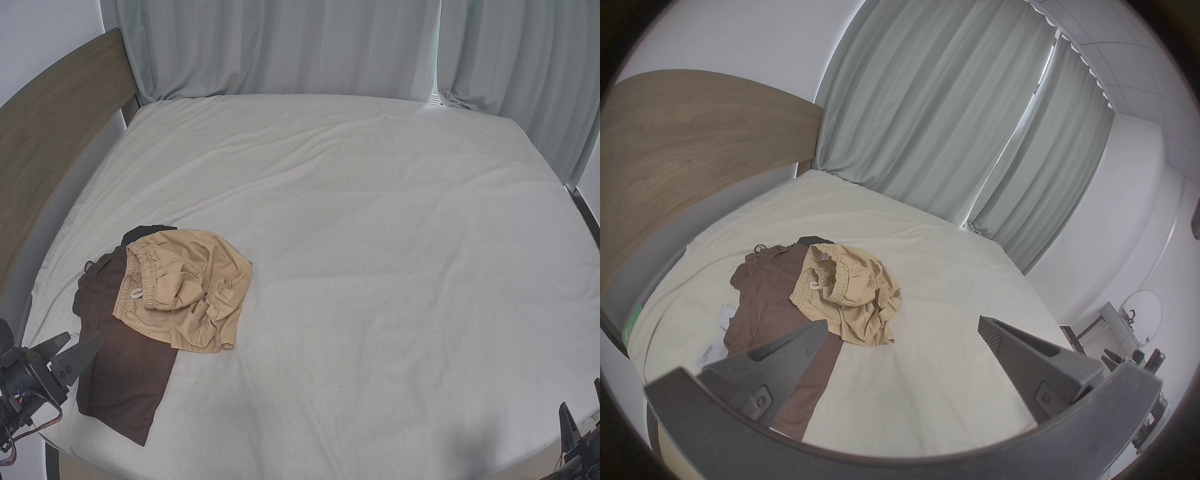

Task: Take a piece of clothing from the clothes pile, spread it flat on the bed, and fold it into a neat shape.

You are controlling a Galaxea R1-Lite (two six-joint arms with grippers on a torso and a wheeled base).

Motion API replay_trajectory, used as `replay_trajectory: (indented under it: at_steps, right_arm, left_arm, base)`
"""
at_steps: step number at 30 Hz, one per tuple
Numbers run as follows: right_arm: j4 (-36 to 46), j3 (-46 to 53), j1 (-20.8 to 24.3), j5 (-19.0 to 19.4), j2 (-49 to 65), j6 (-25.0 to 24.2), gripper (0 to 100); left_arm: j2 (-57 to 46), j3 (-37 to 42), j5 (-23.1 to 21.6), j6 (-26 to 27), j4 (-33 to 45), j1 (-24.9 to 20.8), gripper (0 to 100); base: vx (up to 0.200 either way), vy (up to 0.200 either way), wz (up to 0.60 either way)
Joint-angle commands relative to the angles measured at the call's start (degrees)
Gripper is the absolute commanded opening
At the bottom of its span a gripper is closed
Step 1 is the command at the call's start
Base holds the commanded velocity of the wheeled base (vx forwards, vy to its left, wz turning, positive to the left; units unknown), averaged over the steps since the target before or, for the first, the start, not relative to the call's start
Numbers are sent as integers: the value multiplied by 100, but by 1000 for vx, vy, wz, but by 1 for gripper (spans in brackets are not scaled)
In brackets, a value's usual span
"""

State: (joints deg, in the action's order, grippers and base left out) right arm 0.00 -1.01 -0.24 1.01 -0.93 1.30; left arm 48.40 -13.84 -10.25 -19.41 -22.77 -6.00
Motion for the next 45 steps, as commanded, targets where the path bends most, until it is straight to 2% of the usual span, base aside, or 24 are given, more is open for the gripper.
replay_trajectory:
  at_steps: [1,6,13,17,27,45]
  right_arm:
    - [0,101,-2,4,57,-7,100]
    - [0,101,-2,4,66,-7,100]
    - [9,101,-2,-5,66,-16,100]
    - [9,101,-2,-5,66,-16,100]
    - [9,101,-2,-5,57,-51,100]
    - [9,101,-2,-13,66,-60,100]
  left_arm:
    - [618,-14,-12,-19,-228,2,100]
    - [1102,-40,-188,-81,-676,213,100]
    - [1787,-75,-987,-72,-1265,899,100]
    - [2095,-84,-1260,-81,-1546,1048,100]
    - [2886,-321,-1357,-54,-1827,1048,100]
    - [4362,-480,-1471,-63,-3277,1057,100]
  base:
    - [0,0,0]
    - [0,0,0]
    - [0,0,0]
    - [0,0,0]
    - [0,0,0]
    - [0,0,0]
